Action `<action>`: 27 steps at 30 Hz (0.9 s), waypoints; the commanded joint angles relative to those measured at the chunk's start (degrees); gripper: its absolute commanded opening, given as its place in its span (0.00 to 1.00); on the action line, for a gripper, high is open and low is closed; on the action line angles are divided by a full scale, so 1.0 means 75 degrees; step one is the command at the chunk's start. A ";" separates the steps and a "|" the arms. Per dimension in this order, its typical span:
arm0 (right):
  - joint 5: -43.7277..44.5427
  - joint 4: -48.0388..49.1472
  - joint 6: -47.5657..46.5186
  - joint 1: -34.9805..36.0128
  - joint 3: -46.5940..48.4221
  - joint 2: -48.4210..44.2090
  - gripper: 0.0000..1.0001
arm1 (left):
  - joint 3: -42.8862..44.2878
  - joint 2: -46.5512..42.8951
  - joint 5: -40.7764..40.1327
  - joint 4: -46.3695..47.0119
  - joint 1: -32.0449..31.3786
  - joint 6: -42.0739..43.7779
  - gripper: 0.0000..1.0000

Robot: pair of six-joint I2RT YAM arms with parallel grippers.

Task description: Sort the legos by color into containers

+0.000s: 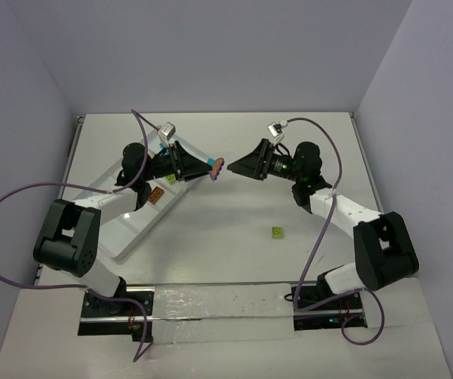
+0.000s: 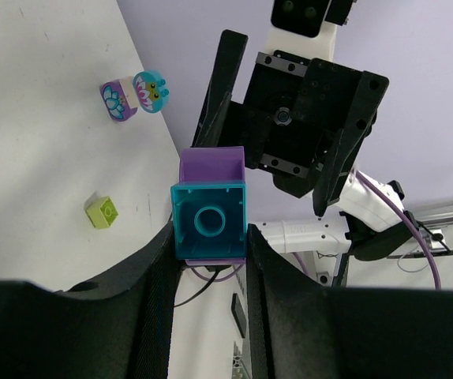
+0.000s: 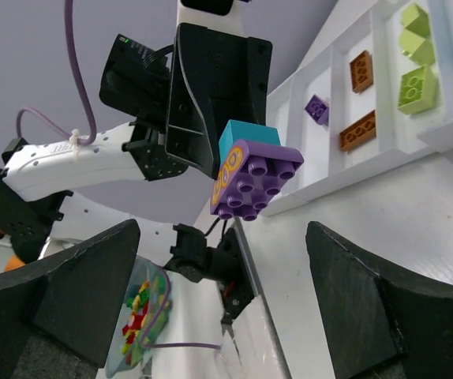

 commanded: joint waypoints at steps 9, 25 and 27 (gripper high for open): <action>-0.0091 0.1139 0.0554 0.0487 0.0755 0.0856 0.76 | 0.0055 -0.0200 0.0116 0.0338 -0.0030 0.0198 0.00; -0.0079 0.1169 0.0608 0.0605 0.1251 0.1612 0.65 | 0.0015 -0.0384 0.0138 0.0269 -0.0041 0.0258 0.00; -0.0068 0.1169 0.0604 0.0605 0.1214 0.1622 0.66 | 0.0032 -0.0439 0.0128 0.0164 -0.0041 0.0328 0.00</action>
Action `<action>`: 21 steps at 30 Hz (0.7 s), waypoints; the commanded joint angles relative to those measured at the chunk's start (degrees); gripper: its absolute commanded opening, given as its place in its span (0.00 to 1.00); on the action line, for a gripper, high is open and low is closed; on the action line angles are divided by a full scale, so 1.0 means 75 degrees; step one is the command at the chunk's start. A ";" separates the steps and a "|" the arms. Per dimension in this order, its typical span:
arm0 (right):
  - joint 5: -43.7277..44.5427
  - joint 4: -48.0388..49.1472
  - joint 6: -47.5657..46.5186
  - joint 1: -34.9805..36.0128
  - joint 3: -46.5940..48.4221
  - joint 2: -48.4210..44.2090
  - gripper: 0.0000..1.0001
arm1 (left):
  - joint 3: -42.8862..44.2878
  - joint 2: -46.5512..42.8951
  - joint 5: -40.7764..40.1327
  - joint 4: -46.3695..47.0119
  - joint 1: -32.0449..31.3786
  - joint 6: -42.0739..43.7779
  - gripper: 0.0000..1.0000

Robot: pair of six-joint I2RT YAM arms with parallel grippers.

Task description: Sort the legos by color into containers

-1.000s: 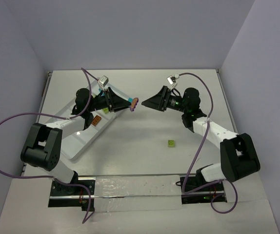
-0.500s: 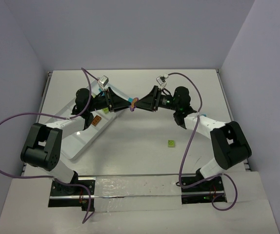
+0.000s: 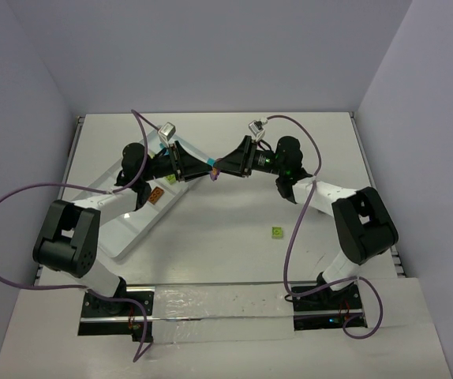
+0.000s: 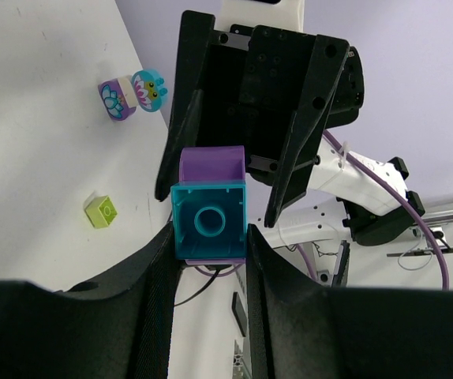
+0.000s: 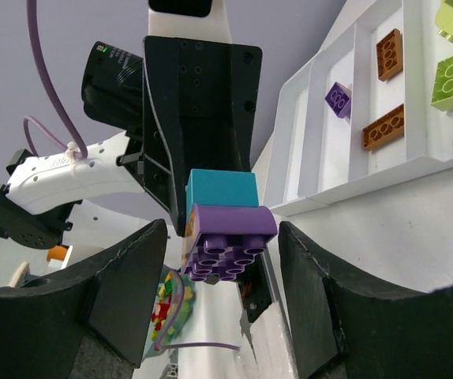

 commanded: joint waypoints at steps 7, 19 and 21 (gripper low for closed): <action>0.0047 0.0487 -0.0059 0.0098 0.0281 0.0051 0.46 | 0.0051 -0.0447 0.0110 0.0058 -0.0035 0.0364 0.00; 0.0242 0.0155 -0.0373 -0.0263 -0.0509 -0.0225 0.00 | 0.0059 -0.0928 -0.0092 -0.0856 0.0153 0.0925 0.00; 0.0278 -0.0139 -0.0609 -0.0342 -0.0572 -0.0268 0.00 | 0.0055 -0.1032 -0.0119 -0.0952 0.0240 0.0987 0.00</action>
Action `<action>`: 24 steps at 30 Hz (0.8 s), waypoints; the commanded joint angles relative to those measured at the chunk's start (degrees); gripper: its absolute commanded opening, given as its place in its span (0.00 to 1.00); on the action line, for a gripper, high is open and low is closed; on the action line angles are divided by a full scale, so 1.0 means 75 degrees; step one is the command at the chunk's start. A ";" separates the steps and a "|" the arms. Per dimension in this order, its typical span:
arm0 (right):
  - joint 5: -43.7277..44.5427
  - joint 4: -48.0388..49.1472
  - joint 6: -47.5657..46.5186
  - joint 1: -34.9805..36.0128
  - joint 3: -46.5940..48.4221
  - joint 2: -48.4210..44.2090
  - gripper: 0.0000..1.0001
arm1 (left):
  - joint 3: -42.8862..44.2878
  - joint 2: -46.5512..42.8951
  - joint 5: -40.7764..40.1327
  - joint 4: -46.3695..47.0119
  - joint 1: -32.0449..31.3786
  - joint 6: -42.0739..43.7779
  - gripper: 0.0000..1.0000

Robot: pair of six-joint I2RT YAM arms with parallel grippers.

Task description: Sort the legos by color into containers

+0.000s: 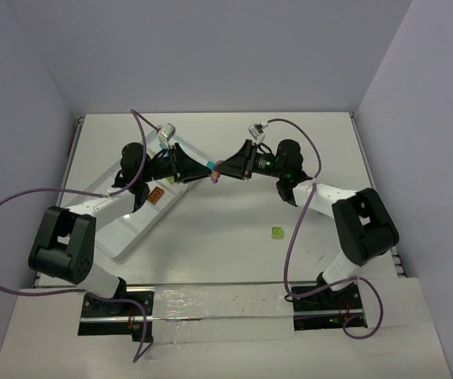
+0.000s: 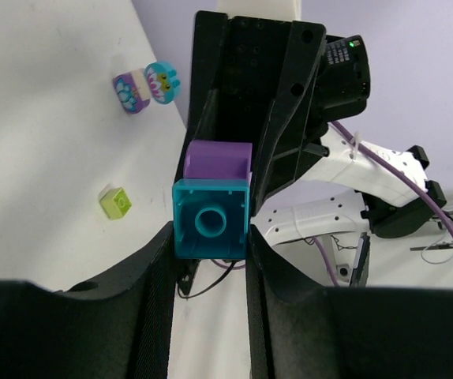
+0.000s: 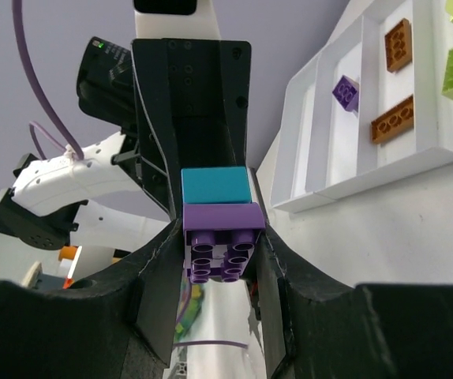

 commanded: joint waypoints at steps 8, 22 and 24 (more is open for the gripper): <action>0.1657 -0.3526 -0.2518 -0.0327 0.0107 -0.0752 0.00 | 0.0030 -0.0979 -0.0200 -0.0632 0.0799 0.0405 0.00; 0.3818 -0.5573 -0.3300 -0.0326 0.0226 -0.1728 0.00 | 0.5336 0.2509 -0.6817 -0.8934 0.0376 0.3146 0.00; 0.3939 -0.5725 -0.3424 -0.0326 0.0223 -0.1883 0.00 | 0.5714 0.2919 -0.7041 -0.9128 0.0233 0.3321 0.00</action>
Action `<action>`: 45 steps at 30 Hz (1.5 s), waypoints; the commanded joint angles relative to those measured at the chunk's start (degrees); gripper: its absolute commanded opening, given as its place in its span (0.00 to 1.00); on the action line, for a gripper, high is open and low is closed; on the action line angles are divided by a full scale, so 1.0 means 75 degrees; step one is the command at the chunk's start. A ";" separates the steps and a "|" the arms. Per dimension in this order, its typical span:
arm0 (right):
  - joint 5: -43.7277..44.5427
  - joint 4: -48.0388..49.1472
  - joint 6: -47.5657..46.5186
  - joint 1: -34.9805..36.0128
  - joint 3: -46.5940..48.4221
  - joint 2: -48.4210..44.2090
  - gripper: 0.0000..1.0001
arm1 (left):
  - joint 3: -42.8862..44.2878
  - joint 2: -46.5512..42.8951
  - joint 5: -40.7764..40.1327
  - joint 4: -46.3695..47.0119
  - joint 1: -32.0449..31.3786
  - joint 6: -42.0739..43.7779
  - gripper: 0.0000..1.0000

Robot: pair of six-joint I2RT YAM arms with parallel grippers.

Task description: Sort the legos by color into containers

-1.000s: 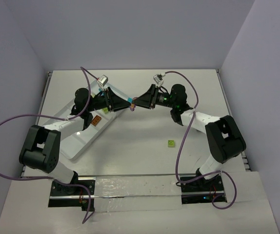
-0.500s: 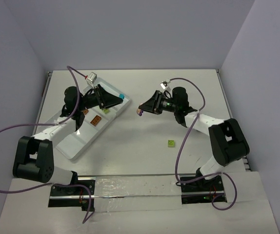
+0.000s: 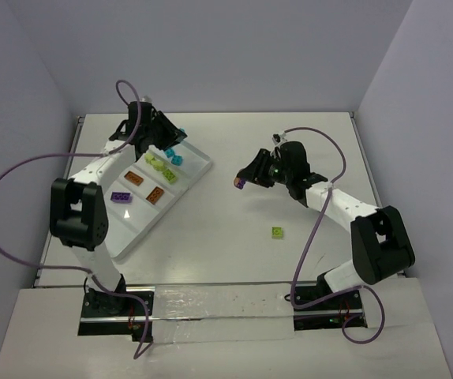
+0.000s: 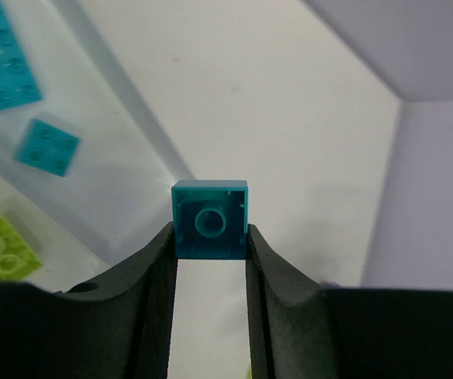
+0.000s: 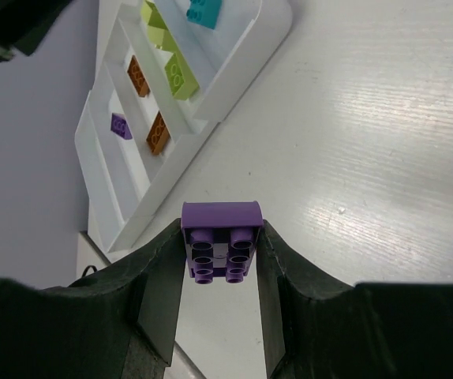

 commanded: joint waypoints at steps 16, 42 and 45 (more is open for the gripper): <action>0.0549 -0.0675 -0.0640 0.0001 0.0427 -0.0639 0.00 | 0.0933 0.1272 -0.1470 -0.1682 -0.0852 0.1218 0.76; -0.2554 0.2014 0.0270 0.0240 0.0224 -0.0401 0.00 | -0.3407 -0.2511 0.5230 0.3450 -0.1060 0.1070 0.90; -0.3105 0.2853 0.1021 0.0248 0.0077 -0.0299 0.00 | -0.4031 -0.2749 0.5608 0.4460 -0.1061 0.0567 0.88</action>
